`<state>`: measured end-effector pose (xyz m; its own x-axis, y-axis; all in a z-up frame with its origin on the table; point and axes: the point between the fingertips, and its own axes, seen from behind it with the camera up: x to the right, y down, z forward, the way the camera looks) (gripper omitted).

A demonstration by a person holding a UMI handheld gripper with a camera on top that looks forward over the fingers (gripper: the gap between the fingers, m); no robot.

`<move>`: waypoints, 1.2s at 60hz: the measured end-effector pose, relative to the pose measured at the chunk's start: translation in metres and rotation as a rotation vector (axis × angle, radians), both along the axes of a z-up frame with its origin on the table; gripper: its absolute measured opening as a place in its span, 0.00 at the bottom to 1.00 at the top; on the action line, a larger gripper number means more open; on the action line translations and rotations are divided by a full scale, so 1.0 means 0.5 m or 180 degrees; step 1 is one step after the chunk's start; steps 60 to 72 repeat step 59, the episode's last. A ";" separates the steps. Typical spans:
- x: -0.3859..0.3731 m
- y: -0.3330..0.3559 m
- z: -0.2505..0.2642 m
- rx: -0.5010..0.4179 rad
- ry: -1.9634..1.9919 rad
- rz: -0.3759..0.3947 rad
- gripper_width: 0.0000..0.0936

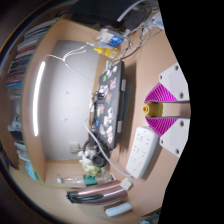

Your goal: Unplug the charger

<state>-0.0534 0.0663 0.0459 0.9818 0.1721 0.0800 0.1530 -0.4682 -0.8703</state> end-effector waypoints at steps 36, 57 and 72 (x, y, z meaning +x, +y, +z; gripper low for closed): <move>0.004 0.091 -0.108 -0.0413 0.0005 -0.0140 0.87; 0.085 -0.034 -0.050 -0.0202 0.0095 0.0026 0.94; 0.104 -0.049 -0.049 -0.0194 0.0088 0.0030 0.95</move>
